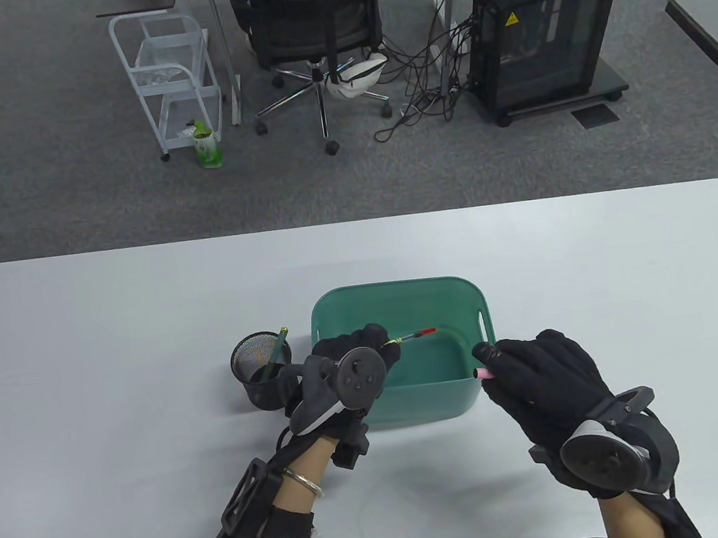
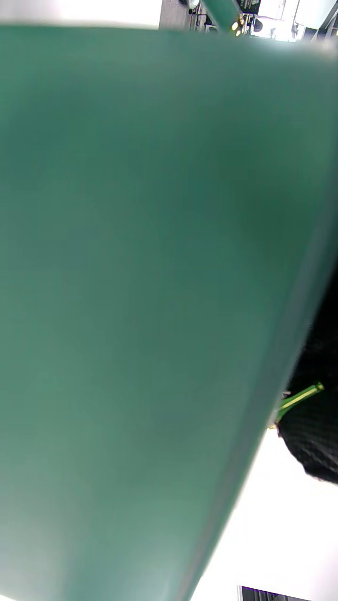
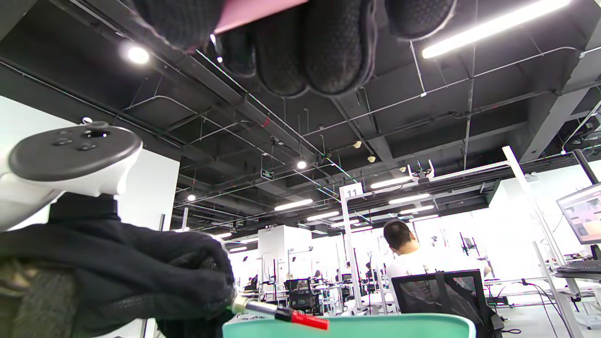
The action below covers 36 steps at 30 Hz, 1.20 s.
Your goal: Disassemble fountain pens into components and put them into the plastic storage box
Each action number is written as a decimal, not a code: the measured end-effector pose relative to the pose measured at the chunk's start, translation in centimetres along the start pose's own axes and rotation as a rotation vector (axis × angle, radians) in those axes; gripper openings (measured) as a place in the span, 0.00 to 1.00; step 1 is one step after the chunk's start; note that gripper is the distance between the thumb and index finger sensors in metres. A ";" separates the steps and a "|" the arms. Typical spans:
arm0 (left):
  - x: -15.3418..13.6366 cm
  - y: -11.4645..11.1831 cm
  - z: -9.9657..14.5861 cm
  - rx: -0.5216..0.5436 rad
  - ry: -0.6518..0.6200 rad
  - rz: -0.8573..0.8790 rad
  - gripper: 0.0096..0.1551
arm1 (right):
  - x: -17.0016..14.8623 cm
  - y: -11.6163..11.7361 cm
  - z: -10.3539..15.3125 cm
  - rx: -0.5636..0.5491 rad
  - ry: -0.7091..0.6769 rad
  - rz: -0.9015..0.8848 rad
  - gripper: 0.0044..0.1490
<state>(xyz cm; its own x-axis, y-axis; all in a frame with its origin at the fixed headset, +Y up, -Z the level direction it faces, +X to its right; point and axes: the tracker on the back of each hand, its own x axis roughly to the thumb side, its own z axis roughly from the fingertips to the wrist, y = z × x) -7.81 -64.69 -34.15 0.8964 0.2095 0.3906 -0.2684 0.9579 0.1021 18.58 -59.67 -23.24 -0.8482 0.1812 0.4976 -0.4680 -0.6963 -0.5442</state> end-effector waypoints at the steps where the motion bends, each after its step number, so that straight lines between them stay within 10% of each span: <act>1: 0.0 -0.1 -0.1 -0.008 0.002 -0.002 0.24 | 0.0 0.0 0.0 0.000 0.000 0.000 0.28; 36: -0.3 0.4 5.3 0.020 -0.149 -0.072 0.43 | 0.2 0.2 -0.3 0.018 -0.001 0.001 0.28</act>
<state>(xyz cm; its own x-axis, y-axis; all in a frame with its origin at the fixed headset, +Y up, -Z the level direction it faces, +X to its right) -10.07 -65.40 -29.40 0.8519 0.1081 0.5124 -0.2141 0.9649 0.1523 18.29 -59.54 -23.45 -0.8485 0.1801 0.4976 -0.4627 -0.7088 -0.5324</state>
